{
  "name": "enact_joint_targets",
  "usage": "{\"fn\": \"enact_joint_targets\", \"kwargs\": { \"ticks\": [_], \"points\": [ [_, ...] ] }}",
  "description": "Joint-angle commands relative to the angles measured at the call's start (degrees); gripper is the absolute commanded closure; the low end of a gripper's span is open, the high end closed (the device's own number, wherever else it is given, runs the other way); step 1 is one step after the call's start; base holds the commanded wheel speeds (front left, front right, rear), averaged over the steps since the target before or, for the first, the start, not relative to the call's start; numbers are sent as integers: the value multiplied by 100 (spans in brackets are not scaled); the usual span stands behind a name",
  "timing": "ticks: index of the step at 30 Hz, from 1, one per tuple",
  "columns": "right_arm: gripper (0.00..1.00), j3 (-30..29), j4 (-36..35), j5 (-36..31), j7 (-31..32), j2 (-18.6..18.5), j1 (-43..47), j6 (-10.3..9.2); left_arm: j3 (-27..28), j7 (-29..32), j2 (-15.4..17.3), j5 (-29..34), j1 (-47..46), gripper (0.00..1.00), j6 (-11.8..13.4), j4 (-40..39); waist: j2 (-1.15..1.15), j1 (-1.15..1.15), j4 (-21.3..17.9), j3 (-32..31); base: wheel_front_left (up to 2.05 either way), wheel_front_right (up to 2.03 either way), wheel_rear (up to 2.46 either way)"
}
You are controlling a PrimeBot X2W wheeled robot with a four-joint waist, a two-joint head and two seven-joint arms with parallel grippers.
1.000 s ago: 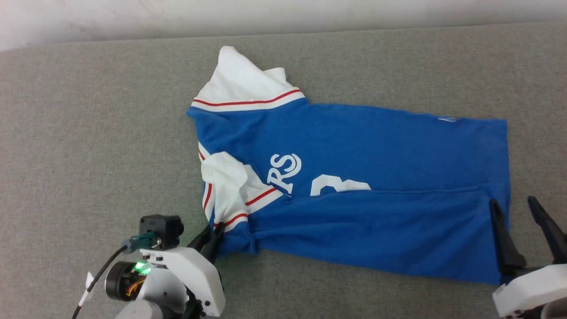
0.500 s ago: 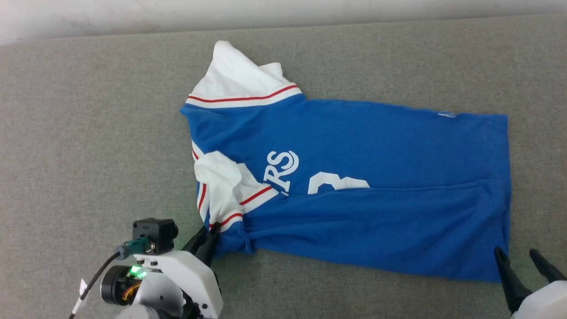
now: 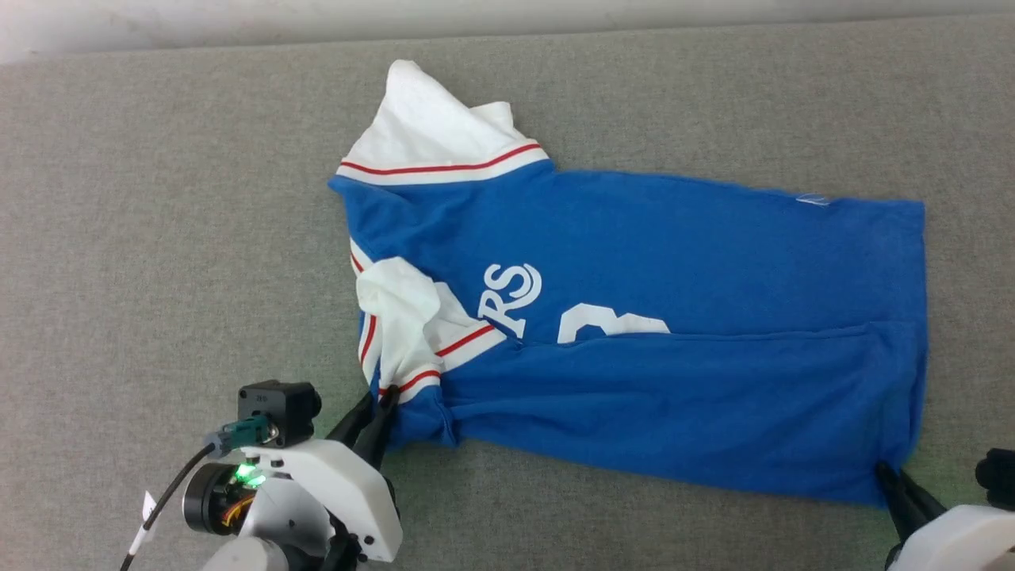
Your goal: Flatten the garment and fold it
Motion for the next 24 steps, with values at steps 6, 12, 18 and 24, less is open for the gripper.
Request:
{"fn": "enact_joint_targets", "kwargs": {
  "ticks": [6, 12, 18, 24],
  "points": [
    [100, 59, -108, -29, 17, -11, -96, -5, 231, -115, 44, -164, 167, 100, 117, 18, 0, 0, -48, -286, 0, 0, 0],
    [100, -33, -588, 32, 221, -225, -48, -5, 505, 11, 257, -344, 655, 100, 360, -640, 0, 0, -73, -702, 0, 0, 0],
    [100, -202, -819, 146, 681, -220, 409, -5, 539, 363, 528, -543, 1580, 100, 609, -1189, 0, 0, -34, -1045, 0, 0, 0],
    [100, -264, -838, 150, 959, -155, 853, -5, 501, 308, 371, -790, 2210, 100, 707, -1271, 0, 0, 18, -1105, 0, 0, 0]
  ]
}}
